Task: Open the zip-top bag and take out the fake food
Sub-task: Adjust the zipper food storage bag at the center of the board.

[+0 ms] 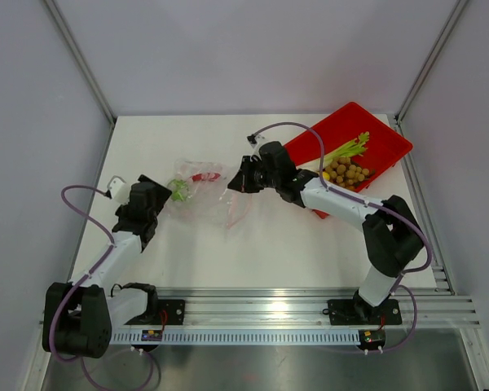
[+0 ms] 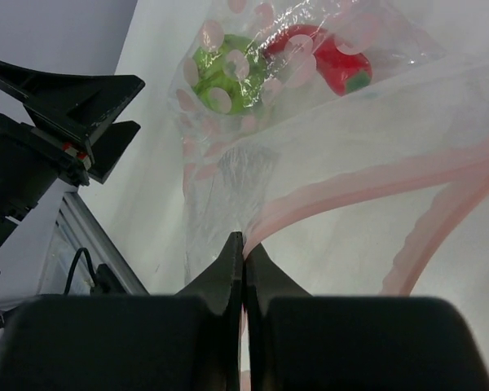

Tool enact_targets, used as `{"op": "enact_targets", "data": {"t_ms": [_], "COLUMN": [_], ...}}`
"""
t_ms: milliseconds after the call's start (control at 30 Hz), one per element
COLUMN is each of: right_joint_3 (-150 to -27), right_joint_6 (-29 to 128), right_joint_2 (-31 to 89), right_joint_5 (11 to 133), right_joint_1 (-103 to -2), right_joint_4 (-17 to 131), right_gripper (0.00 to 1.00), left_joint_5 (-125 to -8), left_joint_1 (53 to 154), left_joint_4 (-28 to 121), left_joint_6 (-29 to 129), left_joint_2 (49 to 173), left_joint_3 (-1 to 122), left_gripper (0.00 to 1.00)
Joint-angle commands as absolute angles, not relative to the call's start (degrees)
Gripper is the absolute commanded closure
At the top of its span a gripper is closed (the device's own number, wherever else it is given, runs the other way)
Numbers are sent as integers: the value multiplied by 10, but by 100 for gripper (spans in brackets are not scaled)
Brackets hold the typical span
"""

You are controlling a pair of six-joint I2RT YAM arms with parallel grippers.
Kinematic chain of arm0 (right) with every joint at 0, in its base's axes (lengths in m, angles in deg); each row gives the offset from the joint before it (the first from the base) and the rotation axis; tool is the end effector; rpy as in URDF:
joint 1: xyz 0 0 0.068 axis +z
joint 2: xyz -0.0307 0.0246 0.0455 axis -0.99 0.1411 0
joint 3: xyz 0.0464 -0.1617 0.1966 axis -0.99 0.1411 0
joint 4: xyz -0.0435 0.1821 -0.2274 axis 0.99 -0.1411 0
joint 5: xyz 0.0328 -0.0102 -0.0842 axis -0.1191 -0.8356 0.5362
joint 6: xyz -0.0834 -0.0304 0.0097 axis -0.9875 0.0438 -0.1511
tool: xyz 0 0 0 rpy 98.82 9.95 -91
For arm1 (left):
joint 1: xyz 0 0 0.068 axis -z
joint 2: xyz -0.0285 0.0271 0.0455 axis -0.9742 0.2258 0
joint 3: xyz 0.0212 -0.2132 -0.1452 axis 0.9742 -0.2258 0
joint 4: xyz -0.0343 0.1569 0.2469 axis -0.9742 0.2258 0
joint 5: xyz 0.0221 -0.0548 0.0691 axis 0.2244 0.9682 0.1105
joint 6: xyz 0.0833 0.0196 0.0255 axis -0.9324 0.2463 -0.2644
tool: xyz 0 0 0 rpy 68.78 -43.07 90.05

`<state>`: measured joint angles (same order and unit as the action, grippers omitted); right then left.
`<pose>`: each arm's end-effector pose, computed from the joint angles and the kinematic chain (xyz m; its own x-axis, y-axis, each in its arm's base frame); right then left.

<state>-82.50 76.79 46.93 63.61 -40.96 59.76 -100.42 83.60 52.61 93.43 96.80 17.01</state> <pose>0.3382 0.3223 0.2077 -0.7404 0.0668 -0.6688 -0.4856 0.6349 0.6010 0.2884 0.0013 0.1474 -0.1346 -0.7258 -0.6746 -0.6198 0.5928 -0.5142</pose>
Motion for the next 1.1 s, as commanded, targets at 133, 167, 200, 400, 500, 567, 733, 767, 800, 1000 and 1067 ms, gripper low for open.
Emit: {"op": "enact_targets", "data": {"t_ms": [133, 167, 200, 400, 500, 567, 733, 767, 800, 1000, 1067], "right_joint_3": [-867, -870, -871, -873, -873, -873, -871, -869, -868, -867, -867], "right_joint_6": [678, 678, 679, 689, 691, 692, 694, 695, 696, 700, 700], "right_joint_2": [445, 448, 450, 470, 473, 472, 470, 470, 470, 473, 472], "right_joint_5": [709, 712, 711, 705, 703, 704, 708, 708, 708, 703, 700], "right_joint_1": [-411, -412, -414, -418, -418, -418, -419, -418, -419, -418, -418], "right_joint_4": [519, 515, 516, 520, 522, 522, 523, 525, 526, 530, 530], "right_gripper": [100, 100, 100, 100, 100, 100, 100, 100, 100, 100, 100], "left_joint_5": [-908, -881, -870, -802, -791, -784, -771, -775, -778, -795, -803], "left_joint_1": [824, 820, 811, 771, 770, 769, 754, 754, 753, 742, 742], "left_joint_4": [430, 412, 405, 402, 397, 391, 412, 427, 435, 402, 397], "left_joint_6": [858, 860, 865, 937, 984, 1026, 1084, 1091, 1099, 1120, 1119], "left_joint_2": [966, 968, 972, 1026, 1035, 1037, 1042, 1043, 1045, 1059, 1078], "left_joint_3": [173, 168, 163, 161, 149, 140, 131, 133, 133, 119, 123], "left_gripper": [1, 1, 1, 1, 1, 1, 1, 2, 2, 6, 6]}}
